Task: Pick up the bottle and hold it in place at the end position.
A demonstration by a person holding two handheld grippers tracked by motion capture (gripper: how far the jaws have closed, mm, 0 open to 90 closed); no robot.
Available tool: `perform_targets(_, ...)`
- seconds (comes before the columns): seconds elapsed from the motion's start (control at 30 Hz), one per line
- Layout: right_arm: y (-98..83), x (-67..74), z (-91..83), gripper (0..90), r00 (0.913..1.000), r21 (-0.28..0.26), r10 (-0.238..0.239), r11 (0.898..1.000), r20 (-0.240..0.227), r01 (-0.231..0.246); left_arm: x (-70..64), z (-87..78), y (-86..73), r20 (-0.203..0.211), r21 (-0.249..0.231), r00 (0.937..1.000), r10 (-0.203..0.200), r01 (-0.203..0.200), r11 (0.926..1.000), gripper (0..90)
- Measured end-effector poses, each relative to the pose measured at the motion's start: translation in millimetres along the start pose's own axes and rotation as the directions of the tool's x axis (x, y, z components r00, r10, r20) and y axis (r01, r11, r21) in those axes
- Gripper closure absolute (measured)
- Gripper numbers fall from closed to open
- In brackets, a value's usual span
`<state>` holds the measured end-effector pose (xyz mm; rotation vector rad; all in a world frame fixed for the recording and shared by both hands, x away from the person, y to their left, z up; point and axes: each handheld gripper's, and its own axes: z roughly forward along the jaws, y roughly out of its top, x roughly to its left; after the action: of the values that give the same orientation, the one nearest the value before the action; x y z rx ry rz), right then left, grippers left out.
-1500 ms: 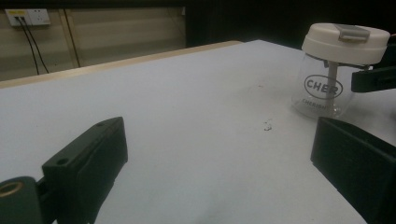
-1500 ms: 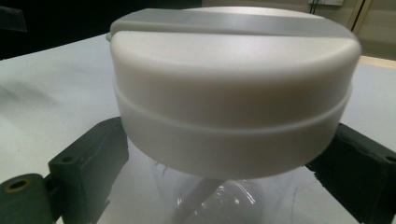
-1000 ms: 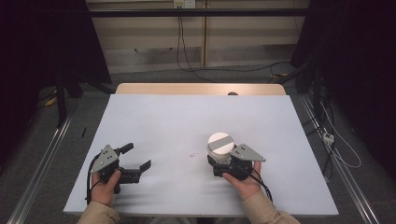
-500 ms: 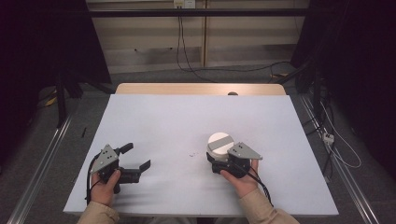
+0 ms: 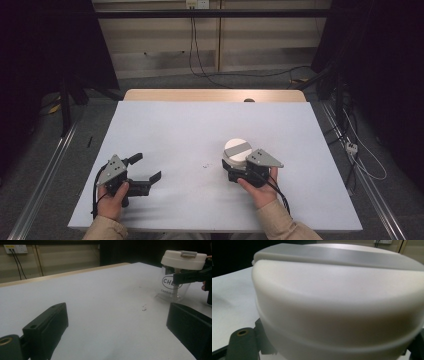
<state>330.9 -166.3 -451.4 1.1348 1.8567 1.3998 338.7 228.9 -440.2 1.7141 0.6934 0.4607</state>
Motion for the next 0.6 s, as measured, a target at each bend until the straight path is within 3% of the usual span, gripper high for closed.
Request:
perform_targets(0.37,16.0,-5.8,15.7,18.1,0.9998,-0.021,-0.016,1.0,0.008,0.017,-0.4,0.4,0.4,-0.002,-0.008,1.0,-0.005,0.005,1.0,3.5)
perform_targets(0.6,20.8,-6.3,25.1,18.1,0.9997,-0.019,-0.02,1.0,-0.011,0.02,-0.7,1.7,0.3,0.01,-0.007,0.9999,-0.007,0.007,0.9999,3.5)
